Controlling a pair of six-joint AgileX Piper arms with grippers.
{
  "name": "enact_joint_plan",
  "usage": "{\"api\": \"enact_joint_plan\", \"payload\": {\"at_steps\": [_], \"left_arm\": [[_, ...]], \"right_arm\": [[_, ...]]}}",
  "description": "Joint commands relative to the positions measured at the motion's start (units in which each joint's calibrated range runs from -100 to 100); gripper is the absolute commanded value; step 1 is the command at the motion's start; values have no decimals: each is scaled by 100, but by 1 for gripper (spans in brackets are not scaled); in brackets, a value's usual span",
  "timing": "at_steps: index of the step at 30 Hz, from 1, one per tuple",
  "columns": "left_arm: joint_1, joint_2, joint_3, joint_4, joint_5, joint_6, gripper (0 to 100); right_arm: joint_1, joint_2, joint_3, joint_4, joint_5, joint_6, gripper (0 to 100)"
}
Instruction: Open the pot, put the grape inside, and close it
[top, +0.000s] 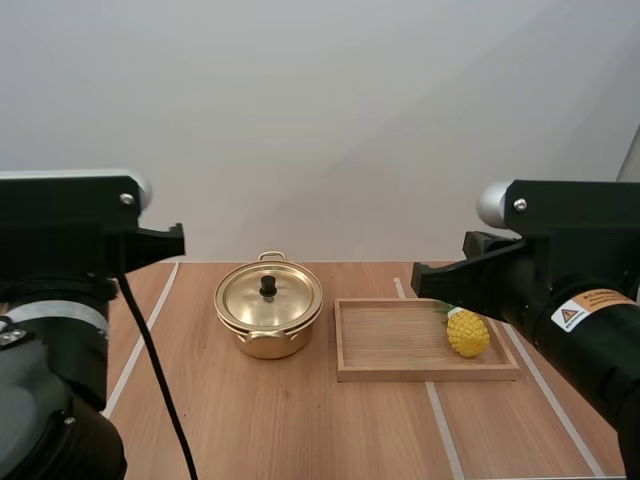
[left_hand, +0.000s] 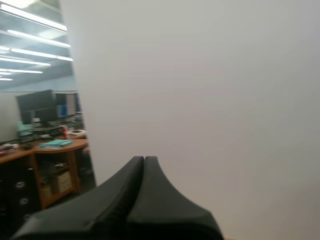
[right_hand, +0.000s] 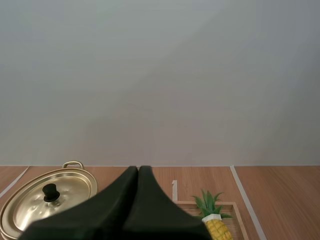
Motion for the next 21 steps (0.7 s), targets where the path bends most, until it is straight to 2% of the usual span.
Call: {"api": "enact_joint_plan", "payload": {"at_steps": [1,7,12,15,21], "left_arm": [[-4,33,284,-41,1219,-146,0],[-4,33,257,-41,1129,-231,0],[-4,33,361,-41,832,-231,0],[-4,33,720,-41,1158,-231,0],[-4,33,1527,-41,1741,-231,0]], "right_arm": [[-23,-200,149,21,-306,-71,0],[-23,-435,327,115,-264,-71,0],[-23,-435,473,-116,-306,-147,0],[-23,-435,724,-458,-325,-156,0],[-23,-435,1240,-380,-579,-156,0]]}}
